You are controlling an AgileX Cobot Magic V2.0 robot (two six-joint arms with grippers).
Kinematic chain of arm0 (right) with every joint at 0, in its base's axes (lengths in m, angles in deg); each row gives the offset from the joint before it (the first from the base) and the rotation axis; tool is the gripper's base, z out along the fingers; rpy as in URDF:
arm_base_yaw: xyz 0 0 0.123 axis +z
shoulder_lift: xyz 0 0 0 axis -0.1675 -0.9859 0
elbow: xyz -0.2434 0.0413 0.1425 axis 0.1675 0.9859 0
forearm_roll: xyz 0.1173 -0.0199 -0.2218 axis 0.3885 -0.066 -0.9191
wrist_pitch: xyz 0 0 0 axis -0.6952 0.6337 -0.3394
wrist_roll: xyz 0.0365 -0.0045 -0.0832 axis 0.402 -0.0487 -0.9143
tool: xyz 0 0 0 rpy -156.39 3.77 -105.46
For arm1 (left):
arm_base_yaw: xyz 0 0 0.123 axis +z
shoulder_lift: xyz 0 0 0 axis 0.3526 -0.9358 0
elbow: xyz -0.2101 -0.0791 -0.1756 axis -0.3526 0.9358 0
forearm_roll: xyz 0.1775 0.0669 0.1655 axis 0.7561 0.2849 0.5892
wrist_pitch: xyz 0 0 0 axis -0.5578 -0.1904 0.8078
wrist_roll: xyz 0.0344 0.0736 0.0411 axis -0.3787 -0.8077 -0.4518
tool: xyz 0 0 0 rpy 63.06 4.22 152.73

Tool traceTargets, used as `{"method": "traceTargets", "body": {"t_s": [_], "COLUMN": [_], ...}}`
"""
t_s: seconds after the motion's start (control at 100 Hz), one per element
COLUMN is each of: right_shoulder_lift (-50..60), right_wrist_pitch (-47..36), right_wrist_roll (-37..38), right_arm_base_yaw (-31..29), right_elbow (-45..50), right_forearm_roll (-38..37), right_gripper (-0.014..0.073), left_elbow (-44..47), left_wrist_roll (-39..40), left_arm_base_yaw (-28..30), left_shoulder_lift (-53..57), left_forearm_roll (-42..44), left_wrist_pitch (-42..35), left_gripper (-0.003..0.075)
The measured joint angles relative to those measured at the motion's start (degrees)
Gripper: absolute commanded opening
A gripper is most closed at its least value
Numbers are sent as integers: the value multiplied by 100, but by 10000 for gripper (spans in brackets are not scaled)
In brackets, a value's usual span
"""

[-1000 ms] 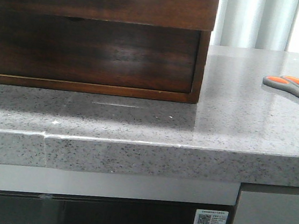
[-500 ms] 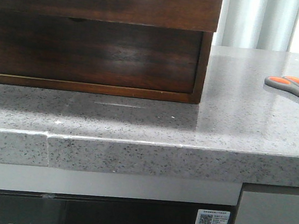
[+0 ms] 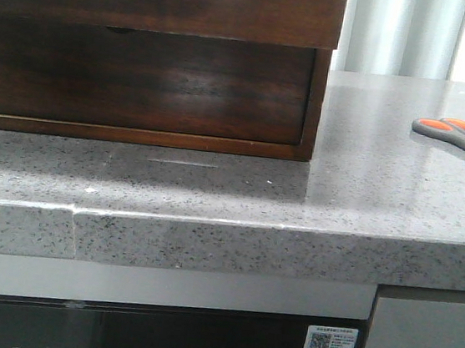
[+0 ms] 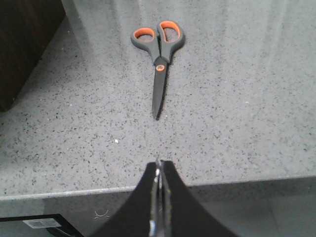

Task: Put scissors in drawer with both arms
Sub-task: 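Lower the right gripper over the grey-and-orange scissors, then close the right gripper on the scissors blade and lift them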

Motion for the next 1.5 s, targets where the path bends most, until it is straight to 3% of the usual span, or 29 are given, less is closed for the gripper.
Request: {"method": "traceTargets", "body": {"t_s": [0.19,0.41,0.48,0.68,0.86,1.07,1.5], "right_shoulder_lift": [-546,-1814,-2286,-3781,-5054,-6162,-7804], "right_wrist_pitch": [308,584,706,1522,2192,2764,3771], "right_wrist_roll": [-102,-115,-115,-175,-270,-294,-463], "right_arm_base_yaw": [0,0,0,0,0,0,0], "right_elbow": [-601,-1555,-1884,-3134,-4400,-5554,-6935], "right_forearm_roll": [0,0,0,0,0,0,0], "right_gripper": [-83,199,251,258,344,355,355], "left_elbow": [-49,-257,-270,-279,-279,-279,-279], "left_wrist_roll": [43,248,259,295,306,306,306], "left_arm_base_yaw": [0,0,0,0,0,0,0], "left_shoulder_lift": [344,1047,1278,1977,2314,2397,2397], "left_forearm_roll": [-322,-924,-1053,-1512,-1624,-1635,-1635], "left_wrist_pitch": [475,1583,1816,2791,3278,3402,3402], "left_gripper": [330,330,330,330,330,329,328]}}
